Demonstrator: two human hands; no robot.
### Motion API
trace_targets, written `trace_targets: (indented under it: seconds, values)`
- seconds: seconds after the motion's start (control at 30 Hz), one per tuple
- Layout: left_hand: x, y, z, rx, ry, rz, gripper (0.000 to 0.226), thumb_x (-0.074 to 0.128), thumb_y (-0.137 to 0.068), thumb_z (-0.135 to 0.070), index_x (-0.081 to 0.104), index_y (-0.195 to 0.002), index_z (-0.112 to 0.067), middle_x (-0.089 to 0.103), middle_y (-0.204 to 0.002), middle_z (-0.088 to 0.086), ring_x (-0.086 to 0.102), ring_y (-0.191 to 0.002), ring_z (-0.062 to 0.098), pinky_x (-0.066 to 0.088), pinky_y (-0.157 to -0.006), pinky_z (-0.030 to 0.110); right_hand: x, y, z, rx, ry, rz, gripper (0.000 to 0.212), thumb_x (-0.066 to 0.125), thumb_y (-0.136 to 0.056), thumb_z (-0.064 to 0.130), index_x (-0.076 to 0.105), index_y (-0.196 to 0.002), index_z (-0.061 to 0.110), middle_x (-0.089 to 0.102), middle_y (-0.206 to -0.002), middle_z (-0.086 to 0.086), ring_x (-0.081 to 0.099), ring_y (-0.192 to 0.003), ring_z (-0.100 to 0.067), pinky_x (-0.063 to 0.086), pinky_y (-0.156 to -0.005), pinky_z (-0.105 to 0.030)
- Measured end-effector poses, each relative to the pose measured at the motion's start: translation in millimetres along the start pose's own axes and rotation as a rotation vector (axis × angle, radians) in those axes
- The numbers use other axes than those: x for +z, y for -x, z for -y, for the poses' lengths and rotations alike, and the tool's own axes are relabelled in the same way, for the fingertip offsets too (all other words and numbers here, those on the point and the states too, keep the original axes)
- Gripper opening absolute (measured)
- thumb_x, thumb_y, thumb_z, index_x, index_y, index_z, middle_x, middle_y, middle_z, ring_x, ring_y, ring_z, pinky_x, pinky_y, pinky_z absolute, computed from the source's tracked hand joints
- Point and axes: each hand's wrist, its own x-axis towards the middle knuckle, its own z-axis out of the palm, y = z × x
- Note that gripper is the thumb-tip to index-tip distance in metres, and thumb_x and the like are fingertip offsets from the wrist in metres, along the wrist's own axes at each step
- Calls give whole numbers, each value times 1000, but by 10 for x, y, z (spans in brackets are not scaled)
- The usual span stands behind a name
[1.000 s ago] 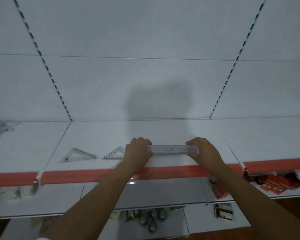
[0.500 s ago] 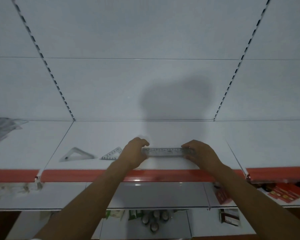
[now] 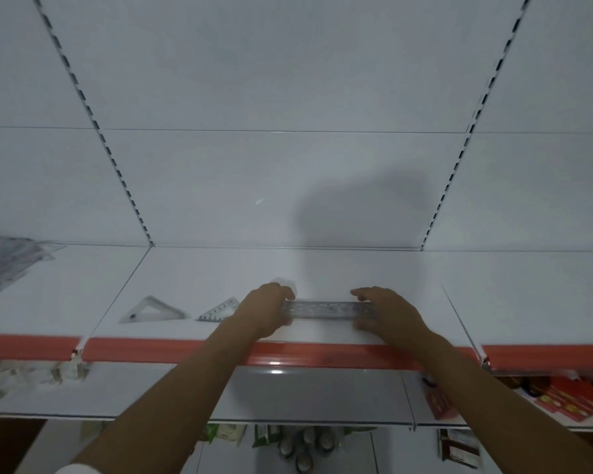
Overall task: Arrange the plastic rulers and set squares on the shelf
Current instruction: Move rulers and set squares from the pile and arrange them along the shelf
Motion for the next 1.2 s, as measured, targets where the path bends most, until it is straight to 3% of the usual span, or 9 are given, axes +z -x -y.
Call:
trace_targets:
  seconds: [0.13, 0.23, 0.43, 0.67, 0.77, 0.87, 0.93, 1.03, 1.2]
  values:
    - [-31, -76, -36, -25, -43, 38, 45, 71, -84, -23, 57, -127, -19, 60, -123, 4, 57, -110, 21, 45, -94, 29, -64, -41, -60, -7, -26, 99, 62, 77, -78, 26, 51, -134, 25, 57, -125, 5, 52, -114, -13, 41, -99, -29]
    - [-52, -125, -89, -26, -126, 61, 32, 69, -85, -18, 64, -116, -13, 65, -114, 7, 60, -103, 23, 49, -90, 32, -103, -105, -57, -21, -25, 119, 56, 76, -78, 16, 56, -130, 20, 62, -121, 1, 58, -110, -16, 44, -98, -29]
    - [-76, -193, -111, -33, -196, 94, 28, 75, -80, -18, 70, -107, -12, 70, -102, 6, 64, -94, 20, 50, -84, 28, -150, -239, -13, -54, 98, 188, 45, 77, -77, 18, 64, -119, 16, 67, -114, -2, 61, -103, -16, 46, -93, -26]
    - [-59, -230, -178, -97, -249, 145, 34, 76, -79, -13, 67, -112, -9, 67, -111, 8, 63, -101, 23, 51, -90, 30, -165, -286, 24, -45, 156, 230, 50, 78, -75, 18, 61, -122, 17, 66, -116, -2, 60, -102, -15, 43, -87, -20]
    - [-42, -159, -178, -96, -205, 113, 39, 72, -80, -10, 62, -118, -9, 61, -117, 10, 61, -101, 24, 50, -87, 30, -214, -303, 87, 19, 152, 308, 69, 80, -73, 31, 49, -134, 23, 60, -126, -1, 56, -110, -17, 43, -94, -28]
    - [-90, 12, -112, -86, -168, 48, 59, 74, -79, -26, 48, -131, -15, 48, -125, 7, 54, -108, 24, 48, -90, 34, -293, -383, 282, 27, 388, 267, 75, 66, -77, 60, 37, -140, 31, 51, -136, 4, 48, -123, -19, 34, -102, -39]
    - [-180, 176, -11, -124, -140, -19, 60, 69, -83, -40, 44, -134, -19, 46, -129, 6, 51, -112, 24, 47, -93, 37, -281, -507, 503, -23, 348, 117, 63, 54, -83, 64, 45, -134, 29, 54, -130, 4, 50, -121, -18, 35, -101, -39]
    - [-342, 512, 250, -218, -50, -125, 52, 57, -90, -49, 46, -133, -22, 48, -129, 3, 52, -113, 22, 46, -92, 37, -68, -721, 983, -173, 83, -21, 47, 50, -89, 56, 56, -122, 23, 63, -114, 3, 57, -110, -18, 43, -95, -37]
    - [-612, 1417, 1003, -413, -22, -334, 61, 52, -90, -54, 36, -142, -27, 47, -140, 0, 43, -127, 22, 41, -102, 40, 443, -849, 2147, -516, 50, -10, 48, 42, -94, 54, 52, -131, 25, 54, -133, 3, 48, -122, -20, 35, -101, -38]
